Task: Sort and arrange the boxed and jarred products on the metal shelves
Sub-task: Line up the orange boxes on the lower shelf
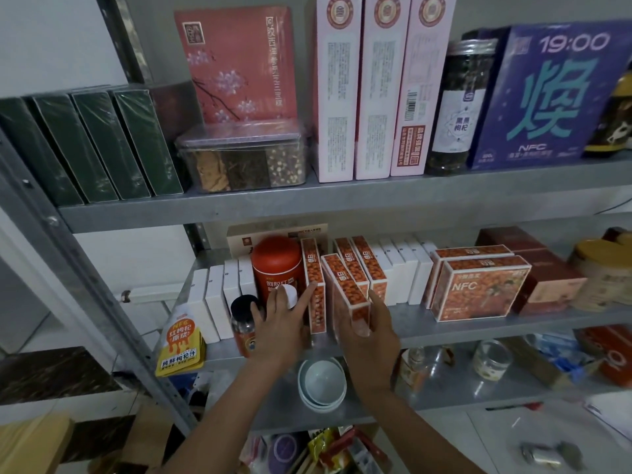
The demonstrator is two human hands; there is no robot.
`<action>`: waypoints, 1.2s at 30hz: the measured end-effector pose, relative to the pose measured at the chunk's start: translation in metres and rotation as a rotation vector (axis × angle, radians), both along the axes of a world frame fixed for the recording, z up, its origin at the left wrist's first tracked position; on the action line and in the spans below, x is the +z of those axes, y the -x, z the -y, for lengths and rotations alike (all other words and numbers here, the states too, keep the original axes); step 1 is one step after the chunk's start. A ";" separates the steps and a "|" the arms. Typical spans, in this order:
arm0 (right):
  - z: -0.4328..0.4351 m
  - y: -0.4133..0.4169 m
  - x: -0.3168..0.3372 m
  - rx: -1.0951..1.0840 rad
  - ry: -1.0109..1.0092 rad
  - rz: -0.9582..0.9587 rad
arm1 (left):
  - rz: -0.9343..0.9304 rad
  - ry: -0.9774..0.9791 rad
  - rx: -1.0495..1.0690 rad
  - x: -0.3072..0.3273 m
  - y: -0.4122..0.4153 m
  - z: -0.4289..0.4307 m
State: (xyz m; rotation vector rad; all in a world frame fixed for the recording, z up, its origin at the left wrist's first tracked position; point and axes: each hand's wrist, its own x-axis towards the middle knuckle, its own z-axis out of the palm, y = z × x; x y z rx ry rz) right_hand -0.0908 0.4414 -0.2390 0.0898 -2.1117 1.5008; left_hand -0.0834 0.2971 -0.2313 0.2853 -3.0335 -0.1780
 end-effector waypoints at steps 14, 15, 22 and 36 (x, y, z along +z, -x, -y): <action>-0.120 -0.003 0.065 0.173 0.710 0.261 | -0.108 -1.401 -0.046 0.039 -0.039 -0.048; -0.123 -0.001 0.067 0.153 0.695 0.276 | -0.074 -1.475 -0.049 0.039 -0.042 -0.051; -0.135 0.002 0.068 0.325 0.606 0.483 | -0.157 -1.703 0.021 0.038 -0.053 -0.061; -0.144 -0.027 0.037 0.403 0.736 0.550 | -0.420 -0.731 -0.148 0.046 -0.051 -0.076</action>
